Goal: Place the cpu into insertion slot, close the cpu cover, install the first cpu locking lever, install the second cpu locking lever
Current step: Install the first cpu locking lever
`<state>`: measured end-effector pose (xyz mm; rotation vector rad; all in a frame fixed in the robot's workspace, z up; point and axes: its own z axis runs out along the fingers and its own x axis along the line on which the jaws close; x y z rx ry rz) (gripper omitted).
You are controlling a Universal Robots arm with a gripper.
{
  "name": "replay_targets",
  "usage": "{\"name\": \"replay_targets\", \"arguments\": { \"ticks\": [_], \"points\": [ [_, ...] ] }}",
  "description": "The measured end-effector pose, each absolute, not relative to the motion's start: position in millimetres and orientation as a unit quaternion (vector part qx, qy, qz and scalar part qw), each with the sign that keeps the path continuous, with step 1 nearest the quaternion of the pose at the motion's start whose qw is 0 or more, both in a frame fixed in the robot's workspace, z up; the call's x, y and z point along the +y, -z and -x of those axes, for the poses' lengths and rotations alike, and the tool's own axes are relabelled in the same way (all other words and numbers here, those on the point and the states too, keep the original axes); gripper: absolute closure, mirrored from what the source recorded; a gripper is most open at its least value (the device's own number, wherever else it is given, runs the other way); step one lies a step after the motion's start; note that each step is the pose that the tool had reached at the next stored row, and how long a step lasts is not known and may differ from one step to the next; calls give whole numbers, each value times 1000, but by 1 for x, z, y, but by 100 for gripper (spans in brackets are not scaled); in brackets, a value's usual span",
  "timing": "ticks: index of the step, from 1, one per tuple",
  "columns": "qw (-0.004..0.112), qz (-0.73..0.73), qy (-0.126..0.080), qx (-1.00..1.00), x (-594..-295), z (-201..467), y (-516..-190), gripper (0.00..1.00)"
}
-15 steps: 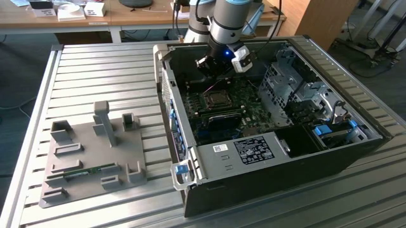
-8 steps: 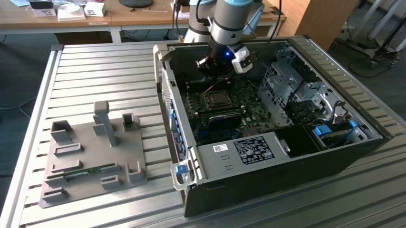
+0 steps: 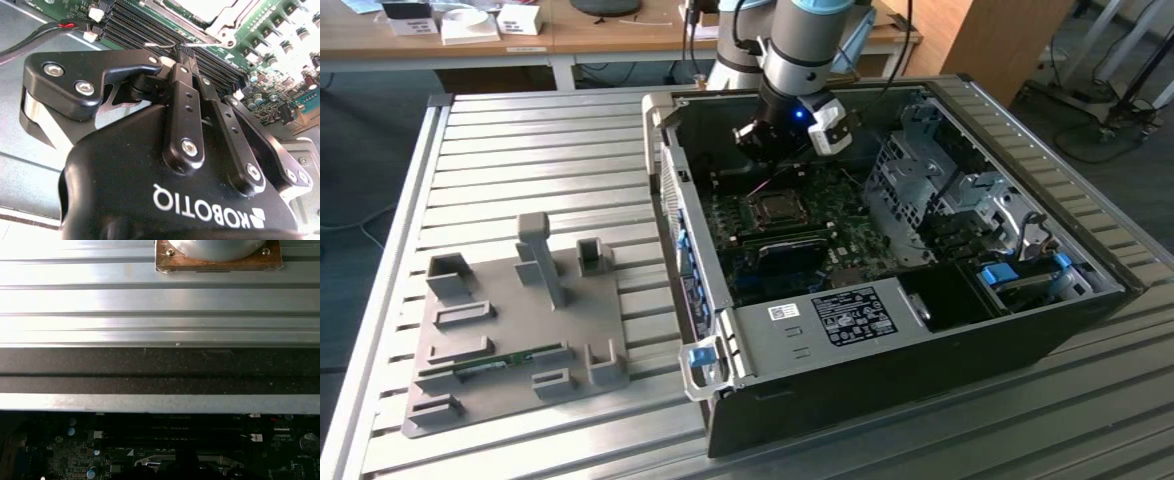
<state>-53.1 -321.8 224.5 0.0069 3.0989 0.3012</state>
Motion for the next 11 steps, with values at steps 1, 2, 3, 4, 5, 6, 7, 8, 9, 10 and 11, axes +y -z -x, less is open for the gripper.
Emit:
{"name": "replay_targets", "arguments": {
  "ticks": [1, 2, 3, 4, 5, 6, 7, 8, 9, 10, 11],
  "points": [
    [14, -2, -97, 995, -322, 53, -224, 89],
    [14, -2, -97, 995, -321, 53, -224, 89],
    [14, -2, -97, 995, -321, 53, -224, 89],
    [14, -2, -97, 995, -321, 53, -224, 89],
    [14, -2, -97, 995, -321, 53, -224, 89],
    [14, -2, -97, 995, -321, 53, -224, 89],
    [14, -2, -97, 995, -321, 53, -224, 89],
    [14, -2, -97, 995, -321, 53, -224, 89],
    [14, -2, -97, 995, -321, 52, -223, 89],
    [14, -2, -97, 995, -321, 51, -223, 89],
    [14, -2, -97, 995, -321, 51, -223, 89]
  ]
}}
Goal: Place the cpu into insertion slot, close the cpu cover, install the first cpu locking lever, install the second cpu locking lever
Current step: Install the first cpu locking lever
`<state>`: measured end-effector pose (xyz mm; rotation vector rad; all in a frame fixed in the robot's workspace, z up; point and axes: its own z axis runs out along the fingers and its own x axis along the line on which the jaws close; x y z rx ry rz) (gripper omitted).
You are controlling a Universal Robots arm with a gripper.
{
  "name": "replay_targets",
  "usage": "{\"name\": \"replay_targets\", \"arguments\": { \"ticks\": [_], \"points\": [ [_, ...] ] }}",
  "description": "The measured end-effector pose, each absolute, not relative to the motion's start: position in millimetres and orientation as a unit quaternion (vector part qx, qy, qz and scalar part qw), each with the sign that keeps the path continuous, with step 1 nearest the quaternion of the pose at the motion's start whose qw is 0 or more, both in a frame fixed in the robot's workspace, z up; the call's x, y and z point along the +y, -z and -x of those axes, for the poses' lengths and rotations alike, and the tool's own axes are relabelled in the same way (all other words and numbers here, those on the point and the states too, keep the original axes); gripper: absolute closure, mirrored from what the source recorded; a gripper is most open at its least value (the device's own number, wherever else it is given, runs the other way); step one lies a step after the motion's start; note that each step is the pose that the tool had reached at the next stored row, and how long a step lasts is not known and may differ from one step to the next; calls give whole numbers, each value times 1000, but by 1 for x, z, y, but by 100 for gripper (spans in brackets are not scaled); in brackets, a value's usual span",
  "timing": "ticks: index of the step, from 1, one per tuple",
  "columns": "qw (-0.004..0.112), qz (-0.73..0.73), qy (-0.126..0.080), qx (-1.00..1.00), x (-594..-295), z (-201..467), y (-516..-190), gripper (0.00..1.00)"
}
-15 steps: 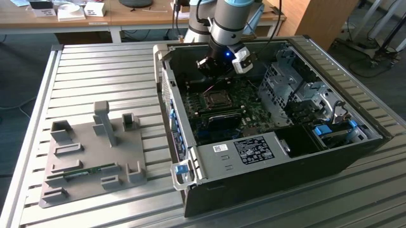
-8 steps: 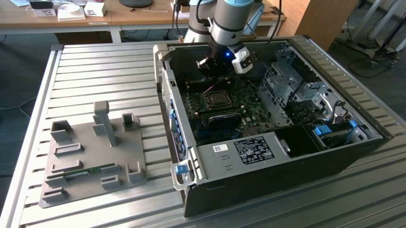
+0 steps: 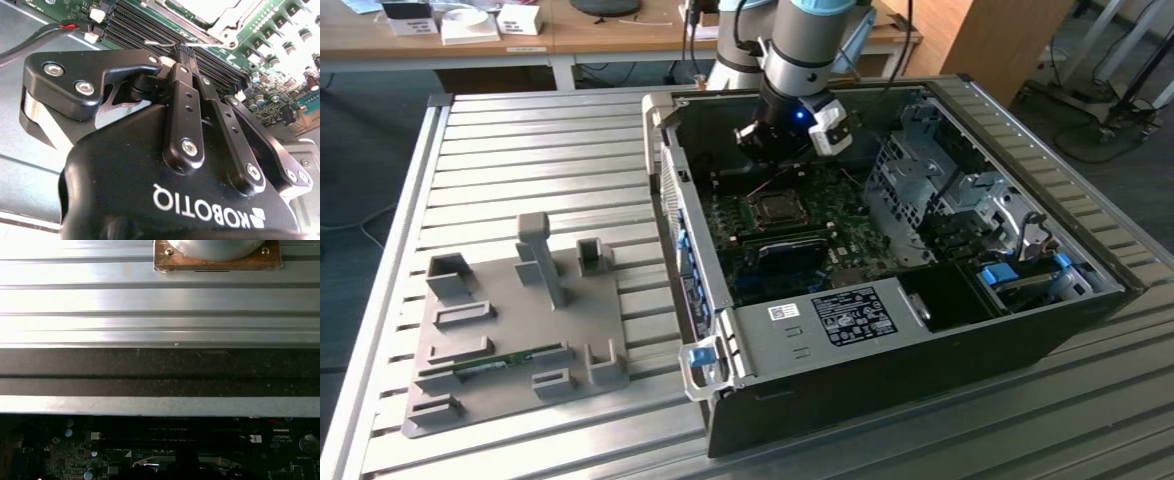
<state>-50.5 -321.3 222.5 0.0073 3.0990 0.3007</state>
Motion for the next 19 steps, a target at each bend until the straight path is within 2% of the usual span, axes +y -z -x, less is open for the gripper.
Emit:
{"name": "replay_targets", "arguments": {
  "ticks": [19],
  "points": [
    [14, -5, -93, 996, -321, 44, -215, 89]
  ]
}}
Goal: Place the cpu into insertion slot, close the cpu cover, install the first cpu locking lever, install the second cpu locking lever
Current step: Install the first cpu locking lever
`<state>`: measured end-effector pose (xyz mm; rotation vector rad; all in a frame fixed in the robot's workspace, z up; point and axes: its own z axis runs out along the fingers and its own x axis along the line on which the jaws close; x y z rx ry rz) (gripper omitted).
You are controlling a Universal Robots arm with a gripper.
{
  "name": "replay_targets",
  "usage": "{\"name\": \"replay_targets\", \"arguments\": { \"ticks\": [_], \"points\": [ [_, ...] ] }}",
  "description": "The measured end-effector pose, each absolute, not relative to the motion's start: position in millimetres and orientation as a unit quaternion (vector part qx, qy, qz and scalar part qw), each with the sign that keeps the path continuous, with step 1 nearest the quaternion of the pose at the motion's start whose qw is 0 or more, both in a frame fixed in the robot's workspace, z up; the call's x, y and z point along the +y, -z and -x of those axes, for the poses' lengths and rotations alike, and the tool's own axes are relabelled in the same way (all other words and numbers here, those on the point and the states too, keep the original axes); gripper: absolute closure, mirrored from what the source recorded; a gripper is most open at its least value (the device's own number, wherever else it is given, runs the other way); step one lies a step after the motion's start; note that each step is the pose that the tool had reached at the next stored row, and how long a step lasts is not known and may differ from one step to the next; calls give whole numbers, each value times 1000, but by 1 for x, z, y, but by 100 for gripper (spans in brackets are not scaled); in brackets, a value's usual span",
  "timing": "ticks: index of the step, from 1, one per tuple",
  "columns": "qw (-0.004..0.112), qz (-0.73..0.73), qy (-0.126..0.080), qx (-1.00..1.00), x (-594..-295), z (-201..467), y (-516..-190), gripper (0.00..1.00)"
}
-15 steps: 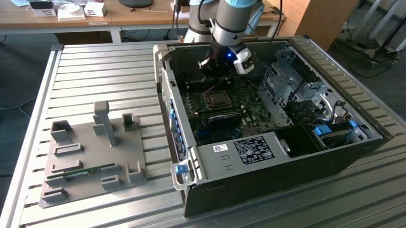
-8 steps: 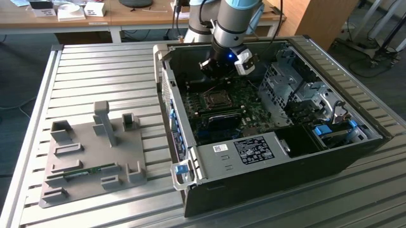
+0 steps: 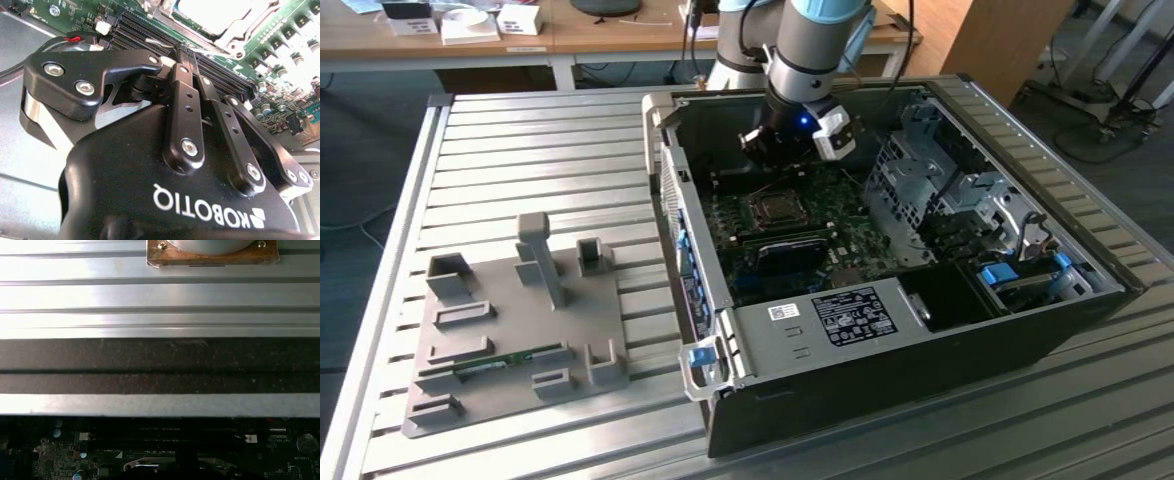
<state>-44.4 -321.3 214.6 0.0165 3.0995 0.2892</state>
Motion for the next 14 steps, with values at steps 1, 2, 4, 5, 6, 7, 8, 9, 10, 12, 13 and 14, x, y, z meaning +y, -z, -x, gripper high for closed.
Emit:
{"name": "replay_targets", "arguments": {
  "ticks": [1, 2, 4, 5, 6, 7, 8, 9, 10, 12, 13, 14],
  "points": [
    [14, -6, -92, 996, -321, 44, -214, 89],
    [14, -6, -91, 996, -321, 44, -213, 89],
    [15, -7, -89, 996, -321, 44, -212, 89],
    [14, -7, -88, 996, -321, 44, -212, 89],
    [14, -7, -88, 996, -321, 44, -212, 89],
    [14, -8, -89, 996, -321, 44, -212, 89],
    [15, -8, -89, 996, -321, 44, -212, 89],
    [15, -8, -89, 996, -321, 44, -212, 89],
    [15, -8, -89, 996, -321, 44, -212, 89],
    [15, -8, -89, 996, -321, 44, -212, 89],
    [15, -10, -89, 996, -321, 44, -212, 89],
    [15, -13, -88, 996, -321, 44, -212, 89]
  ]
}}
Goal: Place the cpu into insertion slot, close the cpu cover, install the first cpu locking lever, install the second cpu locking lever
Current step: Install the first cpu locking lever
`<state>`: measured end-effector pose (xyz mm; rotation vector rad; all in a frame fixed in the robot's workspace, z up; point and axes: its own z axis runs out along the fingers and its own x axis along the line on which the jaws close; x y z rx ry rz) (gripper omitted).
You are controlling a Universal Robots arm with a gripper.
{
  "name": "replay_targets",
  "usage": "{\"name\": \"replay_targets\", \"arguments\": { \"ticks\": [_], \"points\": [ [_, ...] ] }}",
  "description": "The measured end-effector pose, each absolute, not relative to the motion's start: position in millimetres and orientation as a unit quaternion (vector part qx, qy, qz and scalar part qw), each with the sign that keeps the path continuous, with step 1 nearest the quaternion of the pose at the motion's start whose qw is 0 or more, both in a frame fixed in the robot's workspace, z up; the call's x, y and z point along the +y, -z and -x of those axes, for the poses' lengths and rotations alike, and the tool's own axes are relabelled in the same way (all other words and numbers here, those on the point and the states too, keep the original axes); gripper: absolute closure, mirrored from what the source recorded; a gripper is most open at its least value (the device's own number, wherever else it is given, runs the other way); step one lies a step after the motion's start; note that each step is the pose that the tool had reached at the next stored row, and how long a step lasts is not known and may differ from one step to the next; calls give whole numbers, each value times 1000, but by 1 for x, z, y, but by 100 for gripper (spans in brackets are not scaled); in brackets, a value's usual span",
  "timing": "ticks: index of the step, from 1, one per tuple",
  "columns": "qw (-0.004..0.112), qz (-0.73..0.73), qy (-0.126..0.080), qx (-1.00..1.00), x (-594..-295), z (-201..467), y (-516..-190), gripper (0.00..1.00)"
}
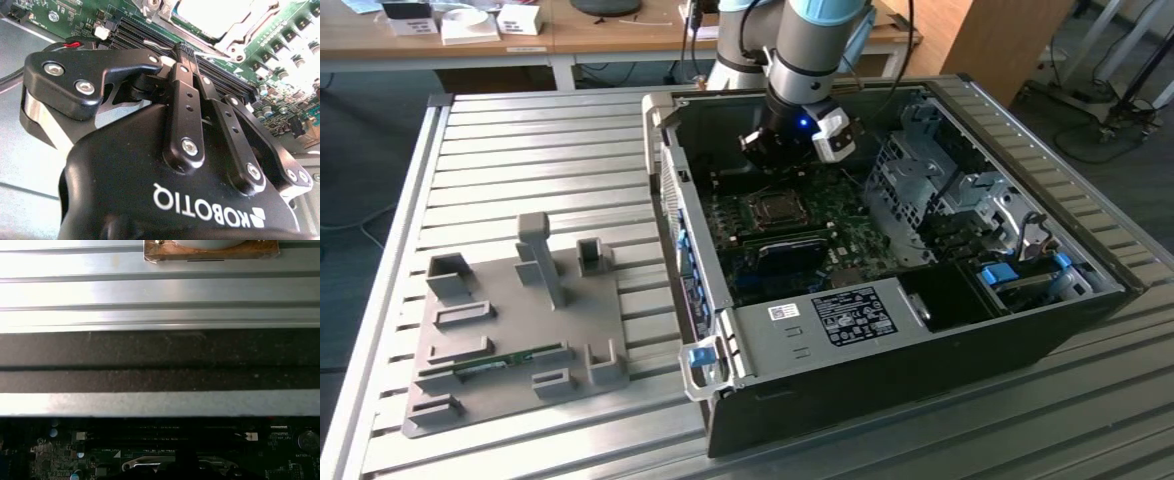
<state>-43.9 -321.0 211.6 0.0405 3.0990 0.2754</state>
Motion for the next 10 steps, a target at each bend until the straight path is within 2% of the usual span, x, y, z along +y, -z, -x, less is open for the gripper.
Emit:
{"name": "replay_targets", "arguments": {
  "ticks": [10],
  "points": [
    [17, -30, -88, 996, -321, 45, -212, 89]
  ]
}}
